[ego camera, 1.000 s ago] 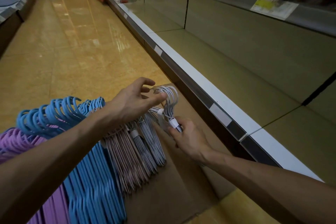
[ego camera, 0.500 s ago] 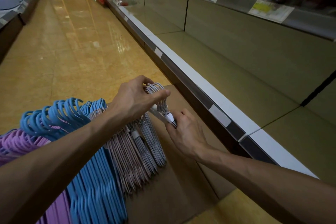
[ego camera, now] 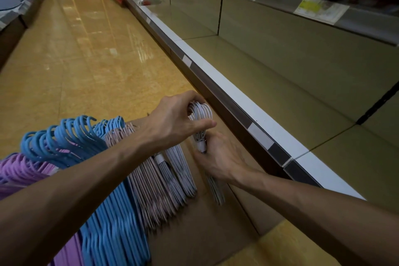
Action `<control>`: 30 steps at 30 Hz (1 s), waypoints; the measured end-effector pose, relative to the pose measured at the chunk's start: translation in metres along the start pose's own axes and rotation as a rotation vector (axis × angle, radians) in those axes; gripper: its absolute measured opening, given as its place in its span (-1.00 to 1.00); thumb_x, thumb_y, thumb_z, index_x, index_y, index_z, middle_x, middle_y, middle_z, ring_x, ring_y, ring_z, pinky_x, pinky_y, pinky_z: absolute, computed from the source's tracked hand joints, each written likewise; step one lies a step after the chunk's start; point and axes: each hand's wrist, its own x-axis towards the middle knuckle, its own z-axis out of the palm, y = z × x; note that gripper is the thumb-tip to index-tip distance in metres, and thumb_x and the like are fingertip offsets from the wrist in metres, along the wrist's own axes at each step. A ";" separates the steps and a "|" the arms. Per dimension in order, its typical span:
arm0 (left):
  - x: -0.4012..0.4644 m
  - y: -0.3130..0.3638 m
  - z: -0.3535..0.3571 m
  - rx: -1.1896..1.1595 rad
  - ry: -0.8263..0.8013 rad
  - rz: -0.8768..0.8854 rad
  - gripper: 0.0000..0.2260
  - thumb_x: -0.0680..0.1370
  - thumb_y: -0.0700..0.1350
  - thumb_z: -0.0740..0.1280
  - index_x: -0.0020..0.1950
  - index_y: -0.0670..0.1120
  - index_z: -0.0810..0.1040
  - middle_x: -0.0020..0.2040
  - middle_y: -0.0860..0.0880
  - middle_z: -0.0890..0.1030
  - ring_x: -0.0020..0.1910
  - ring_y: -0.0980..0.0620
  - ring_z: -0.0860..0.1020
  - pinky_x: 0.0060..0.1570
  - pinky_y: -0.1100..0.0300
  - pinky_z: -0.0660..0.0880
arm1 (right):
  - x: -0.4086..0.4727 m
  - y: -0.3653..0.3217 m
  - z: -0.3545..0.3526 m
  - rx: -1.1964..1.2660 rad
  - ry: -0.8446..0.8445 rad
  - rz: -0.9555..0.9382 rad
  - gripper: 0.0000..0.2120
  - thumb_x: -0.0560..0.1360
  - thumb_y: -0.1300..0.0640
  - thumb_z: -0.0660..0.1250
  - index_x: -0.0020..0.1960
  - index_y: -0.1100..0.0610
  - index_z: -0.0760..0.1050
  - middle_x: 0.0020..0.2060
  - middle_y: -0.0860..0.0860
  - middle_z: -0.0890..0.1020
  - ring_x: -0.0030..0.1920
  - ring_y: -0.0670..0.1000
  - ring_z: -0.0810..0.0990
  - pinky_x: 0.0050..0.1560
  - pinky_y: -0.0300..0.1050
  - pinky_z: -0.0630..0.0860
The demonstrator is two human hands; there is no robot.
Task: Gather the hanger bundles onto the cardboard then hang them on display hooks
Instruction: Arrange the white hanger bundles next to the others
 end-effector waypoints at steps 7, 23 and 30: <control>0.008 -0.006 -0.007 -0.003 -0.011 -0.039 -0.46 0.55 0.18 0.33 0.47 -0.03 0.38 0.39 -0.05 0.51 0.27 0.09 0.52 0.22 0.21 0.49 | 0.013 0.011 0.005 0.057 0.010 0.018 -0.84 0.53 0.06 0.30 -0.19 -0.05 0.36 -0.15 0.06 0.54 -0.23 0.06 0.54 -0.27 -0.04 0.49; -0.045 -0.075 -0.058 -0.122 0.296 -0.189 -0.82 0.62 -0.02 0.31 0.21 0.06 0.58 0.06 0.13 0.66 0.09 0.24 0.61 0.08 0.28 0.54 | 0.074 0.018 0.059 -0.093 -0.109 0.151 -0.87 0.57 0.07 0.29 -0.05 0.12 0.54 -0.03 0.13 0.60 -0.10 0.16 0.63 -0.04 0.14 0.64; -0.052 -0.089 -0.065 -0.224 0.349 -0.234 -0.84 0.64 -0.04 0.29 0.19 0.06 0.57 0.08 0.12 0.65 0.09 0.21 0.62 0.15 0.12 0.57 | 0.084 0.010 0.084 -0.123 -0.133 0.129 -0.81 0.58 0.00 0.34 0.10 0.08 0.56 0.03 0.05 0.58 -0.10 0.08 0.60 -0.03 0.08 0.64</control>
